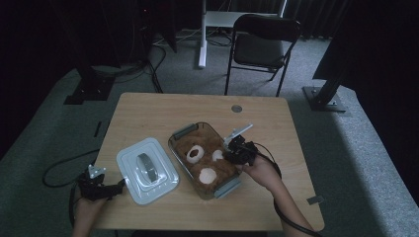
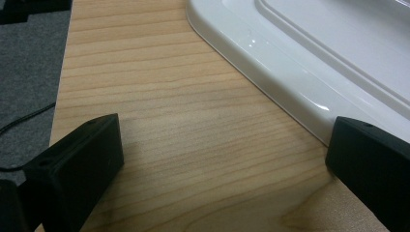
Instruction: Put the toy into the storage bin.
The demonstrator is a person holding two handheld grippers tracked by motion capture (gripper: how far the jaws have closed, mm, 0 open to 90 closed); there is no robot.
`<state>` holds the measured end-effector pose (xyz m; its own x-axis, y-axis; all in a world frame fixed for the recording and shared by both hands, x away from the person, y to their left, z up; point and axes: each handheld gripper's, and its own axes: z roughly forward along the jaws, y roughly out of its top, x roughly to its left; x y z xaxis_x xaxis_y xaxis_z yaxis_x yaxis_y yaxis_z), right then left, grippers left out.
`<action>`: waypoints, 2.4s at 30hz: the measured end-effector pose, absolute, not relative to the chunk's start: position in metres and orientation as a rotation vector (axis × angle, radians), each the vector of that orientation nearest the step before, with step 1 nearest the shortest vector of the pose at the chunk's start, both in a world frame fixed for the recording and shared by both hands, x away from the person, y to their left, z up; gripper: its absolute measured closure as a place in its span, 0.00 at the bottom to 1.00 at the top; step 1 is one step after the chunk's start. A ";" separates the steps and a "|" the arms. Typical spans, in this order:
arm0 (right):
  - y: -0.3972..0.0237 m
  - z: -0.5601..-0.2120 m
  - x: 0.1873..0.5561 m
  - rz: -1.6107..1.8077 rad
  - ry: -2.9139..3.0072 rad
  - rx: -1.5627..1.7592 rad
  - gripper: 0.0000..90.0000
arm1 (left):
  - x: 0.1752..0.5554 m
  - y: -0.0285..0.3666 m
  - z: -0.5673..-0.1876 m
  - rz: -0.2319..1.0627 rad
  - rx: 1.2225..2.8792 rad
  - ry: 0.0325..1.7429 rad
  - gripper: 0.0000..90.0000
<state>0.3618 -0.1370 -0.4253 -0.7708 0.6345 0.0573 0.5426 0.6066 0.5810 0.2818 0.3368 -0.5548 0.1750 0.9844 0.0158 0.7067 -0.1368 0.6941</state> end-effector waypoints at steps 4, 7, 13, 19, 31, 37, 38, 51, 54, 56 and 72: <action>-0.149 -0.410 0.354 0.990 2.627 1.012 0.84 | 0.282 0.337 -0.555 0.659 1.906 1.589 0.01; -0.158 -0.396 0.347 1.068 2.597 1.002 0.80 | 0.282 0.337 -0.555 0.658 1.907 1.590 0.01; -0.167 -0.369 0.326 1.285 2.591 0.919 0.75 | 0.282 0.337 -0.555 0.656 1.909 1.591 0.01; -0.145 -0.371 0.304 1.353 2.675 0.780 0.80 | 0.282 0.337 -0.555 0.656 1.909 1.591 0.01; -0.101 -0.408 0.303 1.157 2.843 0.644 0.98 | 0.282 0.337 -0.555 0.656 1.909 1.591 0.01; -0.080 -0.420 0.323 1.003 2.904 0.627 0.99 | 0.282 0.337 -0.555 0.657 1.910 1.591 0.01; -0.076 -0.421 0.326 0.973 2.912 0.601 0.99 | 0.282 0.337 -0.555 0.658 1.911 1.589 0.01; -0.035 -0.435 0.343 0.602 3.018 0.480 1.00 | 0.282 0.337 -0.555 0.659 1.906 1.590 0.01; -0.031 -0.440 0.346 0.553 3.054 0.482 1.00 | 0.282 0.337 -0.555 0.659 1.905 1.589 0.01; -0.028 -0.445 0.347 0.525 3.067 0.500 1.00 | 0.282 0.337 -0.555 0.660 1.905 1.589 0.01; -0.081 -0.395 0.347 1.047 2.896 0.671 0.74 | 0.282 0.337 -0.555 0.657 1.907 1.591 0.01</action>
